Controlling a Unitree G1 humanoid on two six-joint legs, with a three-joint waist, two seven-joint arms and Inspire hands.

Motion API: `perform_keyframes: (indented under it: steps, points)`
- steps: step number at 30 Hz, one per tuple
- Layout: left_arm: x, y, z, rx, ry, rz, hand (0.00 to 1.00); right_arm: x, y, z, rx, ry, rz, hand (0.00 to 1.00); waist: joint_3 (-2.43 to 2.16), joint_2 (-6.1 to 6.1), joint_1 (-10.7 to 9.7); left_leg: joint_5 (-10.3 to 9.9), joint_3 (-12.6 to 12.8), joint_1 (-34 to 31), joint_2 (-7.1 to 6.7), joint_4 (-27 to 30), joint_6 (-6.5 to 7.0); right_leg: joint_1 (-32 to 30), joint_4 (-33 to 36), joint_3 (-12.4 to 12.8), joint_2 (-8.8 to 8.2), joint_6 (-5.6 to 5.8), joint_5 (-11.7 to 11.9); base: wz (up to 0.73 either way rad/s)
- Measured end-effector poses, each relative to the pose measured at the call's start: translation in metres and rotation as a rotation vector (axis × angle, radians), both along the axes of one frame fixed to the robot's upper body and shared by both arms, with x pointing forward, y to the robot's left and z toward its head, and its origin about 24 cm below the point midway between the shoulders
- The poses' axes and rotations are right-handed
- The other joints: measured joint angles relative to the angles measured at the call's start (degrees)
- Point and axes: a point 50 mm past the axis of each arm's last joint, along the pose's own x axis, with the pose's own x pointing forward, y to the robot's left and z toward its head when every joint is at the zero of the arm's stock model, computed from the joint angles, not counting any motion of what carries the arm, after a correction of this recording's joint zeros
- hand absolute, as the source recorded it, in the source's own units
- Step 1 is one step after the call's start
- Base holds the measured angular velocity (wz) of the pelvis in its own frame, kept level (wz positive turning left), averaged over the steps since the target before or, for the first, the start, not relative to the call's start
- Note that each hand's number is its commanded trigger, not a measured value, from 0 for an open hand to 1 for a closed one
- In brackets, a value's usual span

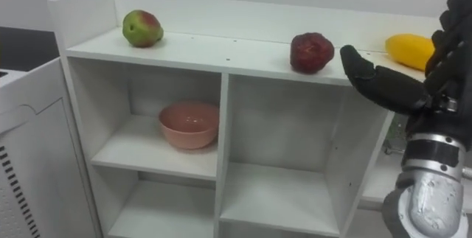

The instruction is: Arrange fruit in the closet

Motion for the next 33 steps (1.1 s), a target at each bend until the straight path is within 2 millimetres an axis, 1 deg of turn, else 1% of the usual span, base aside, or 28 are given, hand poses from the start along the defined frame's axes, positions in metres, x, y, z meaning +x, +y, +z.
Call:
perform_keyframes:
  steps: [5,9,13,18,20,22,24,25,29,33]
  points:
    - [-0.001,0.002,0.0,0.009,0.014,0.004,0.0,0.003,0.002,0.002,-0.007,0.007,0.03,0.0,-0.06,-0.09,0.22,0.0,-0.28,-0.05,-0.06,-0.03,0.0,0.08,0.0,-0.16,0.0,0.0,0.0,0.03]
    - [-0.002,0.003,0.0,0.012,0.017,0.005,0.0,0.005,0.004,0.005,0.004,0.004,0.065,0.0,-0.16,-0.19,0.16,0.01,-0.92,0.14,-0.08,-0.03,-0.02,0.5,-0.14,-1.4,-0.01,0.0,0.0,0.07]
    - [-0.002,0.002,0.0,0.012,0.017,0.005,0.0,0.006,0.006,0.005,-0.016,0.013,0.104,0.0,-0.24,-0.3,0.16,0.06,-1.41,0.13,-0.08,-0.02,-0.09,0.67,-0.14,-1.53,0.04,0.0,0.0,0.06]
    - [-0.004,0.003,0.0,0.014,0.021,0.014,0.0,0.008,0.009,0.01,-0.041,0.011,0.141,0.0,-0.31,-0.33,0.31,0.07,-1.31,0.17,-0.1,0.01,-0.11,0.89,-0.13,-1.38,0.05,0.0,0.0,0.0]
    - [-0.005,0.005,0.001,0.018,0.019,0.023,0.0,0.008,0.007,0.012,-0.054,0.01,0.142,0.0,-0.39,-0.45,0.59,0.07,-1.25,0.22,-0.1,0.01,-0.1,0.98,-0.12,-1.33,0.05,0.0,0.0,0.0]
    - [-0.004,0.006,0.001,0.021,0.02,0.024,0.0,0.013,0.006,0.012,-0.047,0.024,0.161,0.0,-0.45,-0.53,0.7,0.08,-1.41,0.36,-0.1,0.01,-0.1,1.12,-0.12,-1.24,0.05,0.0,0.0,0.0]
    - [-0.002,0.008,0.002,0.027,0.01,0.025,0.0,0.019,-0.001,0.009,-0.031,0.065,0.175,0.0,-0.63,-0.83,1.33,0.22,-1.39,0.32,-0.13,-0.09,-0.09,1.03,-0.11,-1.1,0.03,0.0,0.0,0.0]
    - [-0.001,0.009,0.002,0.03,0.005,0.029,0.0,0.021,-0.001,0.007,-0.029,0.074,0.179,0.0,-0.66,-0.91,1.37,0.27,-1.39,0.3,-0.13,-0.13,-0.1,1.01,-0.11,-1.11,0.03,0.0,0.0,0.0]
    - [0.001,0.012,0.004,0.028,0.011,0.01,0.0,0.028,-0.003,0.002,-0.077,0.15,0.202,0.0,-0.52,-1.15,1.62,0.41,-1.24,0.25,-0.12,-0.16,-0.14,0.98,-0.12,-1.37,0.02,0.0,0.0,0.0]
    - [-0.001,0.014,0.004,0.017,0.038,0.012,0.0,0.031,-0.002,-0.004,-0.108,0.197,0.232,0.0,-0.2,-1.68,1.65,0.5,-1.22,0.14,-0.11,-0.14,-0.18,0.9,-0.12,-1.42,0.02,0.0,0.0,0.0]
